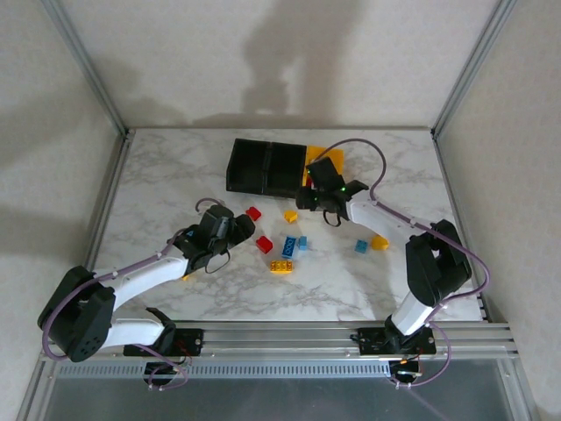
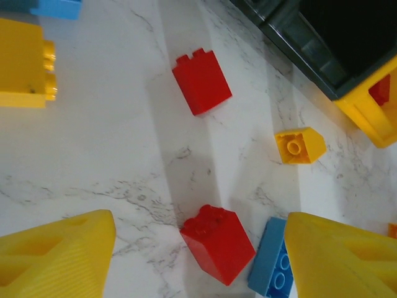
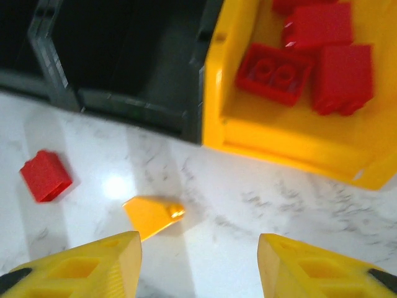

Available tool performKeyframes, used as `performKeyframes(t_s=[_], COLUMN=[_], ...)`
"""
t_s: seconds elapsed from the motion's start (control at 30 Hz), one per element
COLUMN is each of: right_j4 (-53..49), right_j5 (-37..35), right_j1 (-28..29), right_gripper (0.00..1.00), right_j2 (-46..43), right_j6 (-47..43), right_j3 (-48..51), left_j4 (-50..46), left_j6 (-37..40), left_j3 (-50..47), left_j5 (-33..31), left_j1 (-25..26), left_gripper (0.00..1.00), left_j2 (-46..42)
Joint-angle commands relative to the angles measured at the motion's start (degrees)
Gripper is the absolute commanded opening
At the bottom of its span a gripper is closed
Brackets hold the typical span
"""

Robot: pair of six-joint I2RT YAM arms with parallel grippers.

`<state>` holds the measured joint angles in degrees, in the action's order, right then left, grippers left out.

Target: Sort the legos into containers by color

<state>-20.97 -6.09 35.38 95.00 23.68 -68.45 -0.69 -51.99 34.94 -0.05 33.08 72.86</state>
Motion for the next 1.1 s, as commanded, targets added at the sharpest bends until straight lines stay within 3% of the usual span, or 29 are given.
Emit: performKeyframes(t_s=[0.0,0.37,0.73,1.07], right_j4=[3.4,5.1,4.4,0.6], right_j5=[2.5,5.1,6.1,5.9], right_j1=[2.8,10.8,11.8,11.9], right_gripper=[0.53,0.60,0.62,0.60], right_j2=[-0.8,9.1,21.6,32.8], right_j6=[2.0,2.0,-0.6,-3.4], right_j3=[1.9,-3.8,-16.4,-28.2], left_j4=[-2.5,-4.0,-7.1,-7.0], left_j6=[-0.7,-1.8,-1.9,-1.5], left_j3=[0.6,-3.4,-7.5,-8.0], left_j5=[-1.9,-2.5,-1.6,-0.4], left_j1=[-1.4,-4.5,-8.2,-8.9], left_gripper=[0.72,0.73,0.73,0.73], left_j2=[-0.8,-6.0,-14.1,-14.6])
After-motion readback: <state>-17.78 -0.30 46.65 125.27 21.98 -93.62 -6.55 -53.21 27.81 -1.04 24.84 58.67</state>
